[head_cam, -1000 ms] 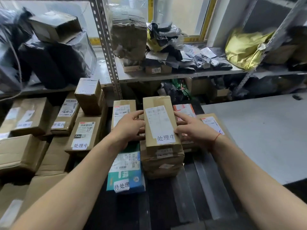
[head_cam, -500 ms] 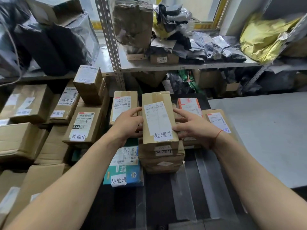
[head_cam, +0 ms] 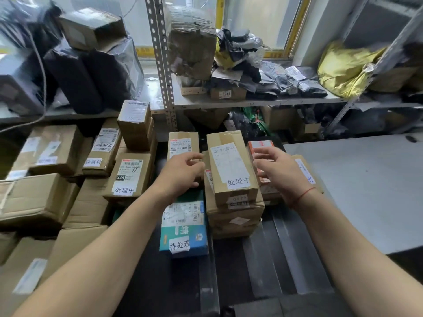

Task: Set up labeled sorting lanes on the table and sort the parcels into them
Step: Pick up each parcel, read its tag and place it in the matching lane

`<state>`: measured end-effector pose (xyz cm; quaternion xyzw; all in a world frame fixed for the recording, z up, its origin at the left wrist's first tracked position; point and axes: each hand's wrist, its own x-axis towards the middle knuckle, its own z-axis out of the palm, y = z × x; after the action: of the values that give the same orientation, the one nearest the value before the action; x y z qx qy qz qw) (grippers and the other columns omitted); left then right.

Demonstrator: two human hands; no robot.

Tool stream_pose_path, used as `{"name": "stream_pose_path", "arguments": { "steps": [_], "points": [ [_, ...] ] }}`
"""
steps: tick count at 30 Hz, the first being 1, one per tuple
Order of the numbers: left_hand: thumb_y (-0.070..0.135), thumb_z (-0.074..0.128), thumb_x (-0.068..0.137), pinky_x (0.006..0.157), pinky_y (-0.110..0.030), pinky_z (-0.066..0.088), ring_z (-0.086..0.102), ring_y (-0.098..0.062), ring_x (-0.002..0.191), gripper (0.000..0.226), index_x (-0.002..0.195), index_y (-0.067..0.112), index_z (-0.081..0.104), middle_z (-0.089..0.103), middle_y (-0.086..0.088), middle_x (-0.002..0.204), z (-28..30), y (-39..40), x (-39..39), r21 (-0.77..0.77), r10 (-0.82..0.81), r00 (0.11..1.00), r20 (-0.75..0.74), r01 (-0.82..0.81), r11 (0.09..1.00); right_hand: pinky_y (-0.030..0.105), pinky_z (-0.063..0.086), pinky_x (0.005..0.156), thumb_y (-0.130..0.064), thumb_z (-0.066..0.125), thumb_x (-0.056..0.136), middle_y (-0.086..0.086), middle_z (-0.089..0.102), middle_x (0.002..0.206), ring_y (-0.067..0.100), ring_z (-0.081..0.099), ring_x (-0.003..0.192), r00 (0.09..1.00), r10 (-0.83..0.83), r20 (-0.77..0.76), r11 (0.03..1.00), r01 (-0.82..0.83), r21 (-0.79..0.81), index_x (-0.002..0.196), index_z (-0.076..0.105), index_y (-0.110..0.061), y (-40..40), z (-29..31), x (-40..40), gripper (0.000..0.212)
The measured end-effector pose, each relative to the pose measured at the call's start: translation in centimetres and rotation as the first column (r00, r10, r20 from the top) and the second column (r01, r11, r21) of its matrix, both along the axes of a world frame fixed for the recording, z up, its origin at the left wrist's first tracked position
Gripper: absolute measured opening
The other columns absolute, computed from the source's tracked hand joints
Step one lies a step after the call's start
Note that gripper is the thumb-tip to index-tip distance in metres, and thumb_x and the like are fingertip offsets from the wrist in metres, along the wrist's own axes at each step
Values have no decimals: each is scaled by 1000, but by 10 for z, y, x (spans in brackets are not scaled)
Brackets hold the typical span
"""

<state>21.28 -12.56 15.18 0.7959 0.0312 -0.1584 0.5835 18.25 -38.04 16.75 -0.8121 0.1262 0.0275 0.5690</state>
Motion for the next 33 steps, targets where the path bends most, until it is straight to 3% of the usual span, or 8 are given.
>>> {"name": "stream_pose_path", "arguments": {
  "steps": [5, 9, 13, 16, 18, 21, 24, 33],
  "points": [
    [33, 64, 102, 95, -43, 62, 67, -15, 113, 34, 135, 28, 69, 70, 5, 124, 11, 36, -21, 162, -66, 986, 151, 41, 986, 35, 61, 83, -20, 63, 101, -5, 71, 115, 14, 67, 108, 995, 14, 102, 991, 0, -137, 126, 69, -22, 42, 16, -24, 26],
    [34, 62, 103, 95, -34, 59, 66, -13, 114, 36, 138, 26, 67, 71, 2, 128, 14, 70, -44, 358, -163, 934, 318, 41, 933, 13, 50, 74, -20, 63, 102, -5, 69, 113, 7, 65, 102, 969, 157, 190, 910, -68, -409, 129, 67, -21, 87, 19, -46, 28],
    [33, 61, 104, 94, -36, 59, 66, -14, 111, 35, 138, 26, 66, 72, 1, 124, 9, 105, -69, 471, -241, 893, 379, 38, 881, 29, 56, 91, -22, 64, 102, -2, 66, 118, 13, 62, 108, 939, 284, 195, 814, -129, -566, 130, 68, -16, 132, 11, -60, 29],
    [29, 63, 103, 93, -32, 54, 65, -15, 108, 34, 135, 22, 68, 73, 0, 120, 1, 131, -86, 566, -278, 872, 403, 1, 824, 25, 51, 94, -24, 64, 101, -5, 64, 120, 10, 58, 109, 915, 371, 159, 748, -192, -635, 130, 67, -20, 162, 1, -70, 29],
    [28, 63, 101, 93, -34, 53, 66, -18, 109, 30, 130, 21, 71, 73, -1, 120, -4, 147, -100, 604, -283, 878, 387, -9, 797, 23, 48, 95, -24, 64, 101, -6, 64, 120, 8, 58, 108, 899, 414, 144, 726, -231, -647, 129, 67, -21, 179, -7, -76, 29],
    [30, 64, 100, 97, -39, 54, 66, -25, 115, 30, 127, 22, 72, 73, -3, 124, -12, 170, -118, 658, -255, 912, 322, -22, 753, 31, 52, 100, -23, 65, 98, -2, 68, 121, 14, 62, 109, 879, 460, 124, 709, -279, -647, 129, 70, -21, 201, -21, -82, 31],
    [30, 65, 98, 101, -41, 53, 66, -28, 118, 34, 130, 21, 72, 73, -6, 127, -13, 192, -134, 682, -185, 942, 281, -61, 729, 32, 52, 101, -22, 65, 97, 0, 69, 122, 15, 64, 111, 865, 495, 86, 697, -335, -634, 131, 69, -17, 216, -33, -83, 35],
    [34, 65, 101, 103, -38, 52, 65, -21, 122, 39, 137, 22, 69, 72, 0, 132, -14, 267, -173, 713, 73, 981, 182, -183, 677, 33, 54, 97, -24, 64, 96, -2, 71, 113, 14, 67, 103, 817, 571, 81, 730, -461, -505, 126, 72, -22, 273, -56, -76, 31]
  ]
}}
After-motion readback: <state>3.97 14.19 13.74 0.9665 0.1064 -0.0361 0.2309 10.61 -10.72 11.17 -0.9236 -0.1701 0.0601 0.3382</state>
